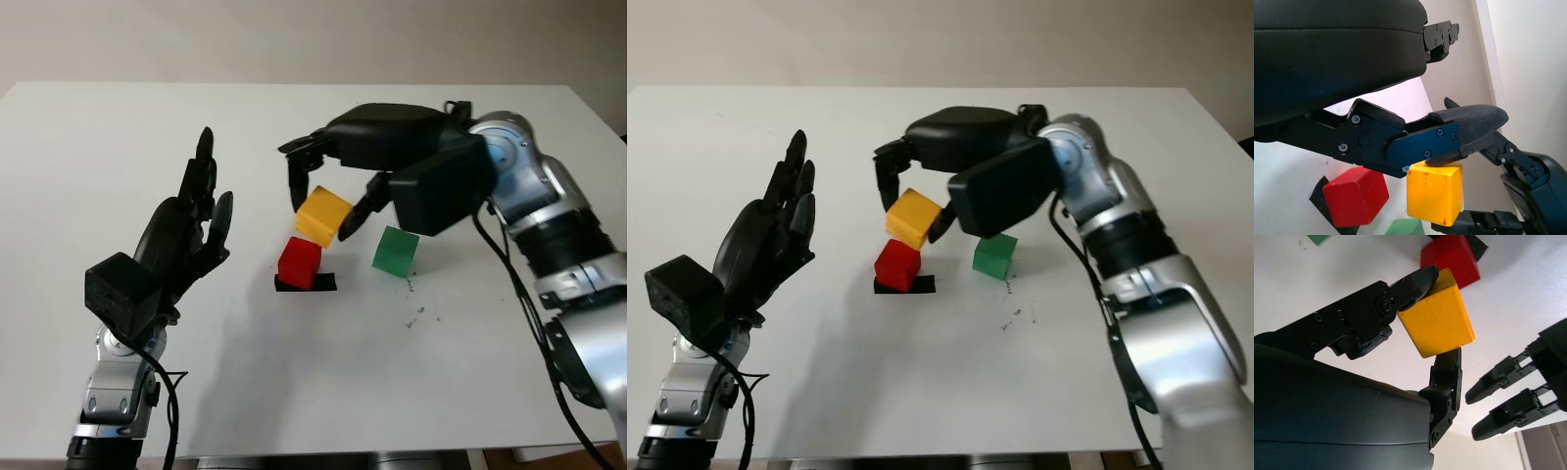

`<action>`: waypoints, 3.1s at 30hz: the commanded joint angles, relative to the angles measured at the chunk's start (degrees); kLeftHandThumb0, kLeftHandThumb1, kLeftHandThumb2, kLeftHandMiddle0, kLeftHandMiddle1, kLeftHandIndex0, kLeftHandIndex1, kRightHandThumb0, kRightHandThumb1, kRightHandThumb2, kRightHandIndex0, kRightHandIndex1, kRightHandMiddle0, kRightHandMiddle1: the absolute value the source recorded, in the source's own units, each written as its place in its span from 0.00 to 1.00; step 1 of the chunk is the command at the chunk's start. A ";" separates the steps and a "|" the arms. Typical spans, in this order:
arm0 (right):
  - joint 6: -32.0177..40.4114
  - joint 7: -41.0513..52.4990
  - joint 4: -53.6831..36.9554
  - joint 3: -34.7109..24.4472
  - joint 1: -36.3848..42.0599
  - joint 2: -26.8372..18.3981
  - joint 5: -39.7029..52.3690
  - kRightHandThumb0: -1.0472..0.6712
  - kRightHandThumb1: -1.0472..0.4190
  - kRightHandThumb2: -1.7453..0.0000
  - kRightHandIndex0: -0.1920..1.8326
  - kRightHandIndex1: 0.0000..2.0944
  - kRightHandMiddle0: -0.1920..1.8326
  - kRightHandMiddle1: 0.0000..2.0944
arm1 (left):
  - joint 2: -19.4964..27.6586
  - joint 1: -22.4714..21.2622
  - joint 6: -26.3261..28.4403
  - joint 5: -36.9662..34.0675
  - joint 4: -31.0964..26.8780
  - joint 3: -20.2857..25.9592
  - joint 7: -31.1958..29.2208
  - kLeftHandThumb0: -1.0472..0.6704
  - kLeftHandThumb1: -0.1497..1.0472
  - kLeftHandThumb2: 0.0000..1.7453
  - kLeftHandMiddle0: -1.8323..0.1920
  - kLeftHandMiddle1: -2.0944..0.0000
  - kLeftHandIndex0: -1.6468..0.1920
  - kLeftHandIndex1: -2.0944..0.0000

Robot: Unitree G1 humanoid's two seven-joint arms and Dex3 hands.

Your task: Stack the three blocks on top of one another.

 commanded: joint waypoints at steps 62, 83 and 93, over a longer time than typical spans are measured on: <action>-8.82 -5.30 16.98 4.84 -4.56 5.08 -6.62 0.38 0.08 0.97 0.19 0.03 0.28 0.67 | -0.91 1.07 0.30 0.99 -0.56 -0.08 2.57 0.12 1.00 0.42 1.00 1.00 1.00 1.00; -9.02 -5.49 16.05 6.43 -4.05 3.17 -9.61 0.22 0.13 0.97 0.01 0.01 0.07 0.08 | -1.12 1.11 0.33 0.70 -0.62 -0.07 2.26 0.14 1.00 0.41 1.00 1.00 1.00 1.00; -7.64 -4.62 11.40 3.51 -4.29 -0.13 -6.94 0.20 0.14 0.97 0.00 0.00 0.01 0.02 | -1.39 1.20 0.18 0.81 -0.40 -0.01 2.76 0.13 1.00 0.40 1.00 1.00 1.00 1.00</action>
